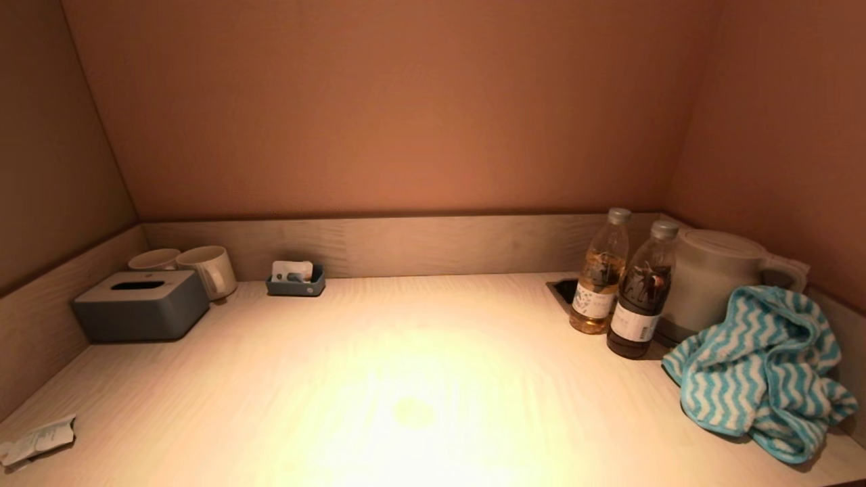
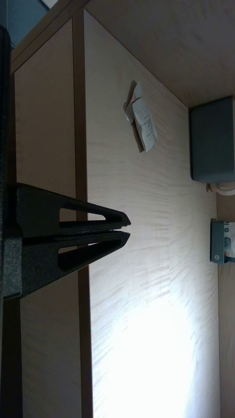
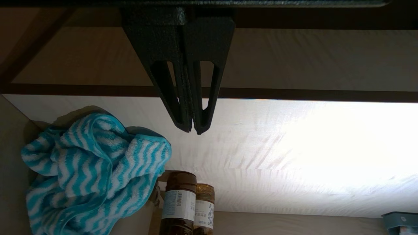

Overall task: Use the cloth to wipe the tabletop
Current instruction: Pick up the tablecloth

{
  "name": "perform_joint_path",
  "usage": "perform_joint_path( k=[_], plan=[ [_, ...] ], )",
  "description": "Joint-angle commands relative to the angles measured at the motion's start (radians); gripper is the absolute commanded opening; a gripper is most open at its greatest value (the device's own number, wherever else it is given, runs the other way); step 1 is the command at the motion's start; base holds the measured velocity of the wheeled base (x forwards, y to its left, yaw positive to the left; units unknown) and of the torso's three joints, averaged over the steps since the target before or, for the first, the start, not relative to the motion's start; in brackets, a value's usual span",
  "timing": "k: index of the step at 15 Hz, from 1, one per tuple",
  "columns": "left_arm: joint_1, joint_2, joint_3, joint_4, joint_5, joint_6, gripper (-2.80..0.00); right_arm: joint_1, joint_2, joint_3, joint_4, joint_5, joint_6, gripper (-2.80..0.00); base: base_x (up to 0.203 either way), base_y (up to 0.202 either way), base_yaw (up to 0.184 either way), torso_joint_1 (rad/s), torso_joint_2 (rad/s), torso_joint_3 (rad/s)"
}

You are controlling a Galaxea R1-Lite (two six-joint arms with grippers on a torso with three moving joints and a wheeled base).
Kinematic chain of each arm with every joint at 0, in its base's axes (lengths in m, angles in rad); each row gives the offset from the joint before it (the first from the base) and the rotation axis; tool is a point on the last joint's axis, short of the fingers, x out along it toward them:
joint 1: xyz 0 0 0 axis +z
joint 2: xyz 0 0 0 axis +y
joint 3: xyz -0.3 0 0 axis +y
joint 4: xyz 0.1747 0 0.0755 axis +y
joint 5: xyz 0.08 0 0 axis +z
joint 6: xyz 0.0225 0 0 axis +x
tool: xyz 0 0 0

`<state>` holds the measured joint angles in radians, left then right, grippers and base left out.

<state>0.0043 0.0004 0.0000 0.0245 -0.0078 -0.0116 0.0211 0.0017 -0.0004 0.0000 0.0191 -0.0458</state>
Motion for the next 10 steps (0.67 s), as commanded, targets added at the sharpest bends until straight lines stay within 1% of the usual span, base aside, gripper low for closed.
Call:
perform_joint_path(
  k=[1, 3, 5, 6, 8, 10],
  plan=[
    [0.0, 0.0, 0.0, 0.0, 0.0, -0.001, -2.8, 0.0, 0.001, -0.001, 0.003, -0.008, -0.008, -2.8, 0.0, 0.0, 0.0, 0.0, 0.0, 0.0],
    [0.0, 0.0, 0.0, 0.0, 0.0, -0.001, -2.8, 0.0, 0.001, -0.011, 0.008, -0.015, -0.009, -2.8, 0.0, 0.0, 0.0, 0.0, 0.0, 0.0],
    [0.0, 0.0, 0.0, 0.0, 0.0, -0.001, -2.8, -0.001, 0.002, -0.055, 0.023, -0.023, -0.011, -2.8, 0.0, 0.0, 0.0, 0.0, 0.0, 0.0],
    [0.0, 0.0, 0.0, 0.0, 0.0, -0.001, -2.8, -0.001, 0.005, -0.097, 0.051, -0.031, -0.012, -2.8, 0.0, 0.0, 0.0, 0.0, 0.0, 0.0],
    [0.0, 0.0, 0.0, 0.0, 0.0, -0.001, -2.8, -0.001, 0.04, -0.249, 0.152, -0.038, -0.01, -2.8, 0.0, 0.0, 0.0, 0.0, 0.0, 0.0],
    [0.0, 0.0, 0.0, 0.0, 0.0, 0.001, -2.8, -0.001, 0.145, -0.339, 0.197, -0.046, -0.005, -2.8, 0.0, 0.0, 0.0, 0.0, 0.0, 0.0]
  ],
)
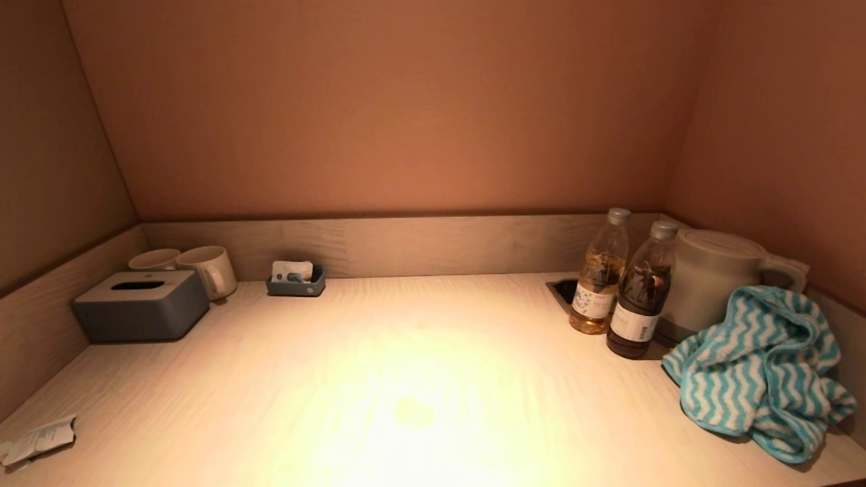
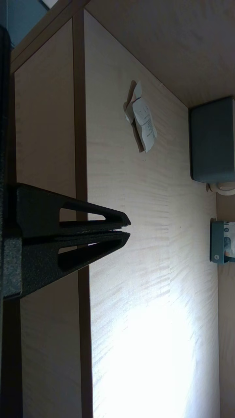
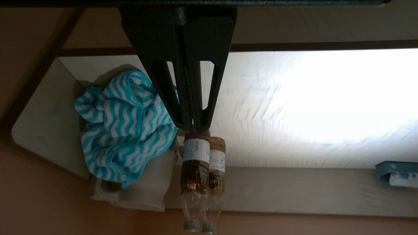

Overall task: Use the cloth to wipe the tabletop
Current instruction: Pick up the tablecloth

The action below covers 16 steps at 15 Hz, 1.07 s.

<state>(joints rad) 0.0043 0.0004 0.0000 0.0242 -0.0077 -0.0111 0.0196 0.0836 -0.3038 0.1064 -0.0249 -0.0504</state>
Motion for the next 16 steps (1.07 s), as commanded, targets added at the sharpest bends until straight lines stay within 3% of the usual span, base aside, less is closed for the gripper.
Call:
perform_joint_path(
  k=[1, 7, 10, 13, 16],
  plan=[
    [0.0, 0.0, 0.0, 0.0, 0.0, -0.001, -2.8, 0.001, 0.155, -0.062, 0.094, -0.014, 0.008, -2.8, 0.0, 0.0, 0.0, 0.0, 0.0, 0.0],
    [0.0, 0.0, 0.0, 0.0, 0.0, -0.001, -2.8, -0.031, 0.834, -0.265, 0.026, -0.153, 0.158, -2.8, 0.0, 0.0, 0.0, 0.0, 0.0, 0.0],
    [0.0, 0.0, 0.0, 0.0, 0.0, -0.001, -2.8, -0.134, 1.203, -0.431, -0.006, -0.178, 0.203, -2.8, 0.0, 0.0, 0.0, 0.0, 0.0, 0.0],
    [0.0, 0.0, 0.0, 0.0, -0.001, -0.001, -2.8, -0.259, 1.391, -0.553, -0.034, -0.099, 0.215, -2.8, 0.0, 0.0, 0.0, 0.0, 0.0, 0.0],
    [0.0, 0.0, 0.0, 0.0, -0.001, -0.001, -2.8, -0.285, 1.434, -0.598, -0.039, -0.076, 0.212, -2.8, 0.0, 0.0, 0.0, 0.0, 0.0, 0.0]
  ],
)
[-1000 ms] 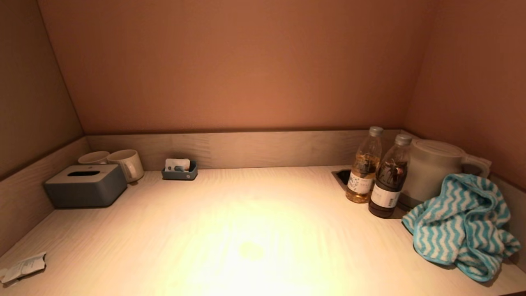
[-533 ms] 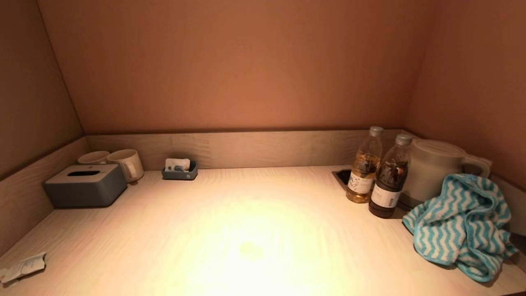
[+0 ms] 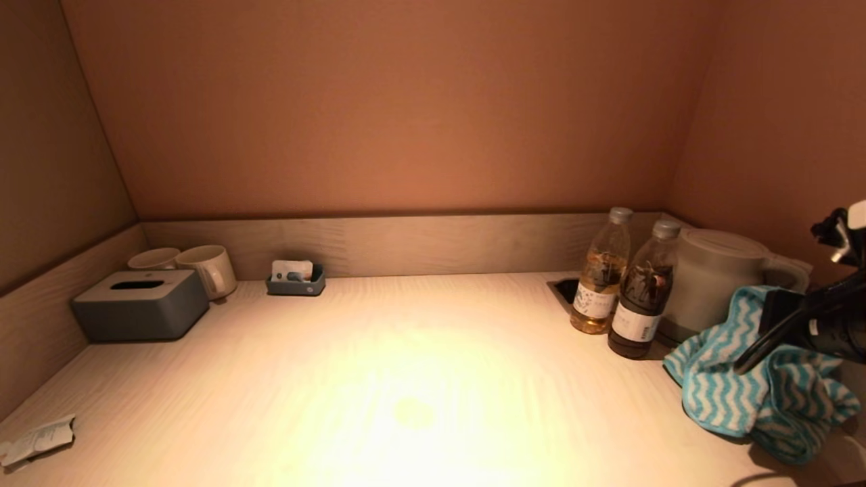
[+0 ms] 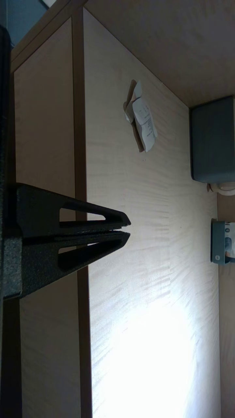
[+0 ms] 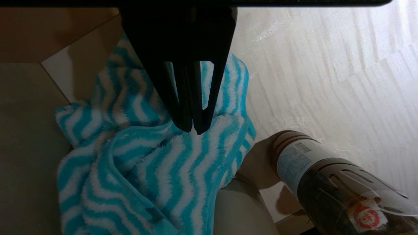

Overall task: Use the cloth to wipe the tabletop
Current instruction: Pick up the tablecloth

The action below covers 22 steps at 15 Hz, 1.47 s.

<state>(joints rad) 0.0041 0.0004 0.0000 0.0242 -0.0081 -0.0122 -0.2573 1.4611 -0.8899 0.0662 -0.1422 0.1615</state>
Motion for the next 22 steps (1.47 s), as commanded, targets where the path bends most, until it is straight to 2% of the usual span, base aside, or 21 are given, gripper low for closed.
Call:
perform_joint_path(
  k=[1, 7, 8, 9, 15, 22],
  plan=[
    [0.0, 0.0, 0.0, 0.0, 0.0, 0.0, -2.8, -0.016, 0.068, -0.02, 0.001, 0.041, 0.0, -2.8, 0.0, 0.0, 0.0, 0.0, 0.0, 0.0],
    [0.0, 0.0, 0.0, 0.0, -0.001, 0.0, -2.8, -0.016, 0.126, -0.023, 0.001, 0.041, -0.014, -2.8, 0.0, 0.0, 0.0, 0.0, 0.0, 0.0],
    [0.0, 0.0, 0.0, 0.0, 0.0, 0.0, -2.8, -0.017, 0.131, -0.024, 0.0, 0.041, -0.014, -0.72, 0.0, 0.0, 0.0, 0.0, 0.0, 0.0],
    [0.0, 0.0, 0.0, 0.0, 0.0, 0.0, -2.8, -0.021, 0.144, -0.033, -0.002, 0.041, -0.014, 0.0, 0.0, 0.0, 0.0, 0.0, 0.0, 0.0],
    [0.0, 0.0, 0.0, 0.0, 0.0, 0.0, -2.8, -0.031, 0.22, -0.072, -0.01, 0.038, -0.014, 0.0, 0.0, 0.0, 0.0, 0.0, 0.0, 0.0],
    [0.0, 0.0, 0.0, 0.0, 0.0, 0.0, -2.8, -0.081, 0.333, -0.079, -0.011, 0.036, -0.006, 0.0, 0.0, 0.0, 0.0, 0.0, 0.0, 0.0]
  ],
)
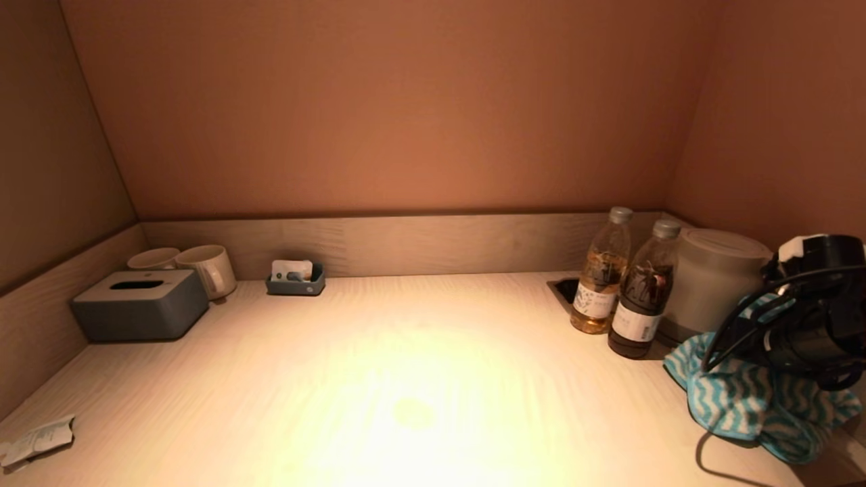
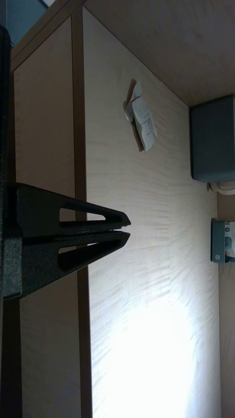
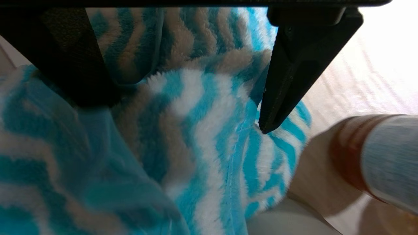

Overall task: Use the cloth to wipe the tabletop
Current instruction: Pick up the tablecloth

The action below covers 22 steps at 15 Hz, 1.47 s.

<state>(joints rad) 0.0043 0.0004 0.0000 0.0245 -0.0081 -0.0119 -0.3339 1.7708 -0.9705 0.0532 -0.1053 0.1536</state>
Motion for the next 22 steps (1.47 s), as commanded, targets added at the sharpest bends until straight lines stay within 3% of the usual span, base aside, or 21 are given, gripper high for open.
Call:
perform_joint_path(
  k=[1, 8, 9, 15, 22],
  plan=[
    [0.0, 0.0, 0.0, 0.0, 0.0, 0.0, -2.8, -0.009, 0.045, 0.013, 0.002, 0.005, 0.005, 0.0, 0.0, 0.0, 0.0, 0.0, 0.0, 0.0],
    [0.0, 0.0, 0.0, 0.0, 0.0, 0.0, -2.8, -0.018, 0.142, 0.102, -0.126, 0.012, 0.001, 0.0, 0.0, 0.0, 0.0, 0.0, 0.0, 0.0],
    [0.0, 0.0, 0.0, 0.0, 0.0, 0.0, -2.8, -0.018, 0.141, 0.107, -0.128, 0.013, 0.001, -2.8, 0.0, 0.0, 0.0, 0.0, 0.0, 0.0],
    [0.0, 0.0, 0.0, 0.0, 0.0, 0.0, -2.8, -0.01, 0.001, 0.154, -0.126, 0.041, -0.002, -2.8, 0.0, 0.0, 0.0, 0.0, 0.0, 0.0],
    [0.0, 0.0, 0.0, 0.0, -0.001, 0.0, -2.8, 0.088, -0.394, 0.221, -0.097, 0.105, -0.006, -2.8, 0.0, 0.0, 0.0, 0.0, 0.0, 0.0]
  ],
)
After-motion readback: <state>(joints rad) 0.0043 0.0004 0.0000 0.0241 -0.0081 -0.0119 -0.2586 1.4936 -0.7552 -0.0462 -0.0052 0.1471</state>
